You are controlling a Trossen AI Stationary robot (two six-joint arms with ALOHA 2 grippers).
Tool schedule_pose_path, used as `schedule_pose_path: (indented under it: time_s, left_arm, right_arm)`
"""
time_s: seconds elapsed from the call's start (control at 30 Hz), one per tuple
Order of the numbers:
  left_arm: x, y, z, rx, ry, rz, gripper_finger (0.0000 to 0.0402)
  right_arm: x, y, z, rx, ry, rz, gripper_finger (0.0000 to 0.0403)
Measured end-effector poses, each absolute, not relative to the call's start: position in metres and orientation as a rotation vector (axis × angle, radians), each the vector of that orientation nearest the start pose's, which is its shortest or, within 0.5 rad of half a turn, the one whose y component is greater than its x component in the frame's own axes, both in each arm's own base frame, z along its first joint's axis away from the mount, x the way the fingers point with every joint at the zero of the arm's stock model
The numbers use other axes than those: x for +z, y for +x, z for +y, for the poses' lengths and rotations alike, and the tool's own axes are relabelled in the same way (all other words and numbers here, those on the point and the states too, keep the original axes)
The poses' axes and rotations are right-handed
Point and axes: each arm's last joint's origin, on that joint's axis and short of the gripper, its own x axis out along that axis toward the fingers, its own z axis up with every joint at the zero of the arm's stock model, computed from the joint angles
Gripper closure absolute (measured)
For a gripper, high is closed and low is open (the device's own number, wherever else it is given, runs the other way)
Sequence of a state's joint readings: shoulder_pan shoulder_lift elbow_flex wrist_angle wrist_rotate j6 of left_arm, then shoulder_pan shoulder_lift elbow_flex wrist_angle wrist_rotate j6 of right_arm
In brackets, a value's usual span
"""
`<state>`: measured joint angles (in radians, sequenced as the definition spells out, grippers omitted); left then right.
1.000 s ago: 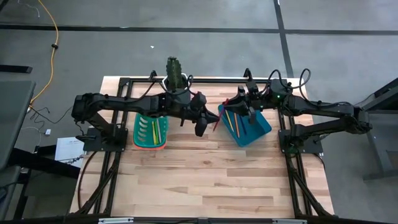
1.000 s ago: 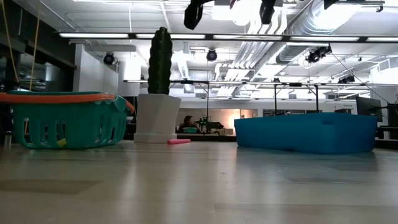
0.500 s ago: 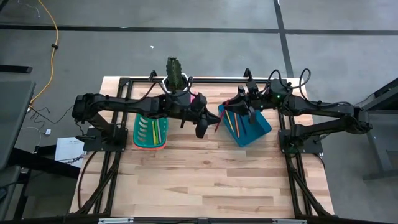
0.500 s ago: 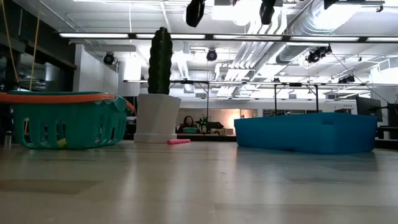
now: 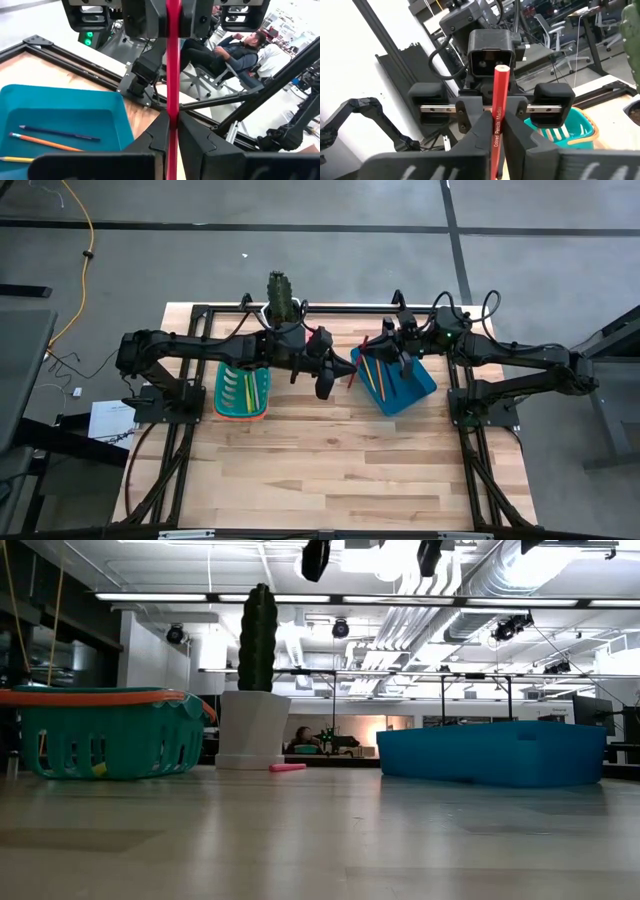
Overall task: Sort pens & pencils
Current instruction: Put the red pencil into the blue bin
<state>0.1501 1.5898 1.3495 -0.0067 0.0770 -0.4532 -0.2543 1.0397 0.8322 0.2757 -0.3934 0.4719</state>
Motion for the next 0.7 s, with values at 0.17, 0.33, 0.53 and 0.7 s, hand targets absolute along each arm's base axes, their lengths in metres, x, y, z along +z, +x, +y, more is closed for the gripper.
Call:
schedule_pose_path:
  time_s: [0.17,0.33,0.53,0.7]
  left_arm:
    - [0.344,0.3671,0.0539,0.147,-0.464,0.218,0.038]
    - [0.344,0.3671,0.0542,0.153,-0.439,0.219,0.038]
    - [0.3428,0.3663,0.0547,0.171,-0.417,0.235,0.034]
    - [0.3388,0.365,0.0552,0.201,-0.417,0.272,0.0282]
  right_arm:
    - [0.3464,0.2279,-0.0478,0.153,0.446,-0.036,0.0397]
    - [0.3463,0.2279,-0.0479,0.152,0.445,-0.036,0.0398]
    - [0.3447,0.2285,-0.0481,0.148,0.45,-0.024,0.0398]
    - [0.3446,0.2285,-0.0486,0.127,0.445,-0.028,0.0398]
